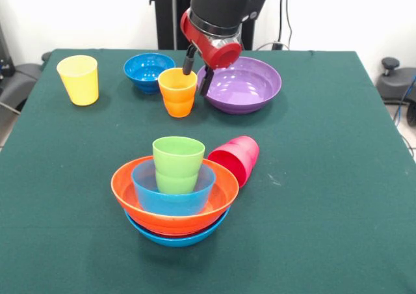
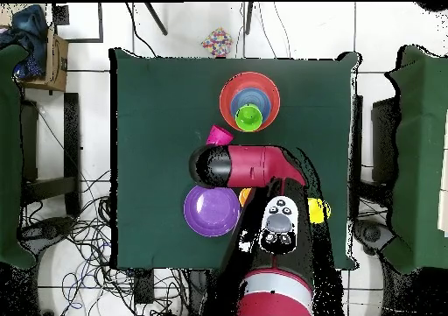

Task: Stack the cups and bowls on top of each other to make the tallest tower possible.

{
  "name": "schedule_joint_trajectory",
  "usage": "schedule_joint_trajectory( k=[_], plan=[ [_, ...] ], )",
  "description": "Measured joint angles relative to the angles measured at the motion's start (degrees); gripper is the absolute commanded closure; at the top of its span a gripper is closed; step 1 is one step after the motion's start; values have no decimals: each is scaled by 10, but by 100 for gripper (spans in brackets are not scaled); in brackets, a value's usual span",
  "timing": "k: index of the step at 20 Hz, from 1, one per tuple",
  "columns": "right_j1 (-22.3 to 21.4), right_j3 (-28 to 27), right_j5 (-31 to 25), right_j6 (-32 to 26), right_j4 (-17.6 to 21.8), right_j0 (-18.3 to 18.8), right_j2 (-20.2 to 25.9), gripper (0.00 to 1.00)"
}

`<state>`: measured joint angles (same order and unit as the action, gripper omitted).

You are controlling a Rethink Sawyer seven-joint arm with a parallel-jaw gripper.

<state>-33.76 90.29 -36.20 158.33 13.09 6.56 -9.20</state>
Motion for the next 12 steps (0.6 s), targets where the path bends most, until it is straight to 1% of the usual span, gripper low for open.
schedule_joint_trajectory(
  k=[12],
  plan=[
    [2,1,0,0,33,14,7,0]
  ],
)
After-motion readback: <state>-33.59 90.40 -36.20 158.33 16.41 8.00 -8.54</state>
